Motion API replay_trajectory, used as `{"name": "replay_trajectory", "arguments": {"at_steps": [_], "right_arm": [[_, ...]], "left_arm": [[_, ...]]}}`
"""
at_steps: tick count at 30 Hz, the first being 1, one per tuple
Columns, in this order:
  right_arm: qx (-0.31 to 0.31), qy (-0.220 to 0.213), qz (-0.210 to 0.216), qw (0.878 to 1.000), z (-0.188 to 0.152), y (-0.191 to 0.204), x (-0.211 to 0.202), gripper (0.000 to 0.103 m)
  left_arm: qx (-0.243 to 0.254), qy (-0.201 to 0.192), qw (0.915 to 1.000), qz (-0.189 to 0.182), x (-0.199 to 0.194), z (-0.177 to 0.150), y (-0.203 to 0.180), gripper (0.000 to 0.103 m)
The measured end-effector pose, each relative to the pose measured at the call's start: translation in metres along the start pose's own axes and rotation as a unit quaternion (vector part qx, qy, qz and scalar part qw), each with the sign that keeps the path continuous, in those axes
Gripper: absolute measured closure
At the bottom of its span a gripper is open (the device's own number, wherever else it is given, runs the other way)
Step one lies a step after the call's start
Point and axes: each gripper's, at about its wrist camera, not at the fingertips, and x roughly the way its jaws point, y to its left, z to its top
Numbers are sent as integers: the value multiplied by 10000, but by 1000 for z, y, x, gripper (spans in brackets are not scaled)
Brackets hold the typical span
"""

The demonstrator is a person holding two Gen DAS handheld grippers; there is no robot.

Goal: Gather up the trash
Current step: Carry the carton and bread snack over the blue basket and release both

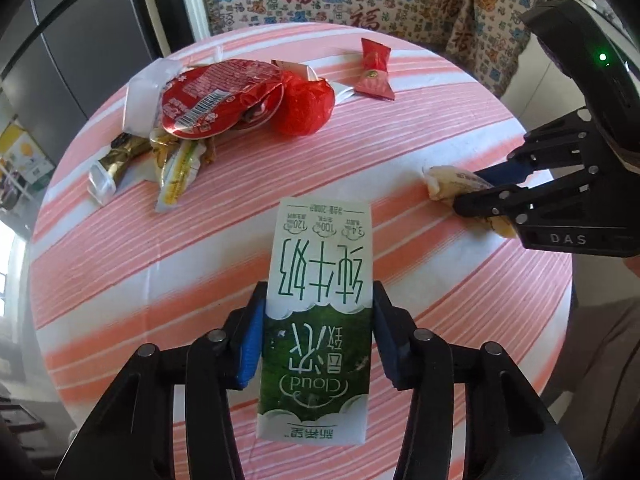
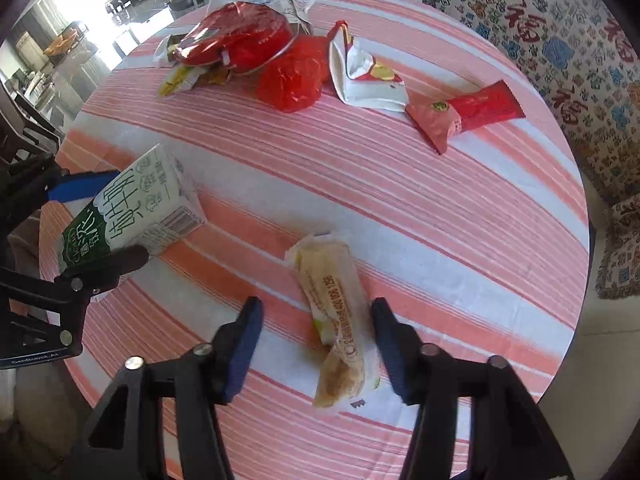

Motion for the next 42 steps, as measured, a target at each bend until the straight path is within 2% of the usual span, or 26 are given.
{"name": "replay_trajectory", "arguments": {"at_steps": [1, 5, 10, 16, 21, 24, 28, 35, 42], "right_arm": [[36, -35, -79, 10000, -2, -2, -3, 81], [345, -260, 118, 9990, -21, -12, -28, 83], [831, -588, 327, 9943, -44, -29, -55, 83], [1416, -853, 232, 9860, -69, -63, -63, 83], [1944, -1101, 174, 9746, -110, -94, -77, 83], [2292, -1287, 46, 9648, -137, -118, -87, 83], [2917, -1475, -153, 9449, -177, -159, -99, 83], [3648, -1473, -882, 9151, -238, -221, -104, 83], [4144, -1519, -981, 8919, -285, -259, -85, 83]], "left_arm": [[-4, -41, 10000, 49, -2, -1, 0, 54], [-298, -179, 9992, -192, -13, -1, 1, 54], [-305, -416, 9981, -351, -27, 8, -20, 54], [-161, -626, 9963, -564, -34, 17, -56, 54], [-93, -707, 9940, -826, -36, 27, -91, 54], [31, -734, 9922, -1004, -35, 36, -118, 54], [251, -722, 9892, -1250, -33, 46, -157, 54], [657, -754, 9813, -1647, -26, 65, -234, 54], [790, -564, 9762, -1942, 5, 83, -297, 54]]}}
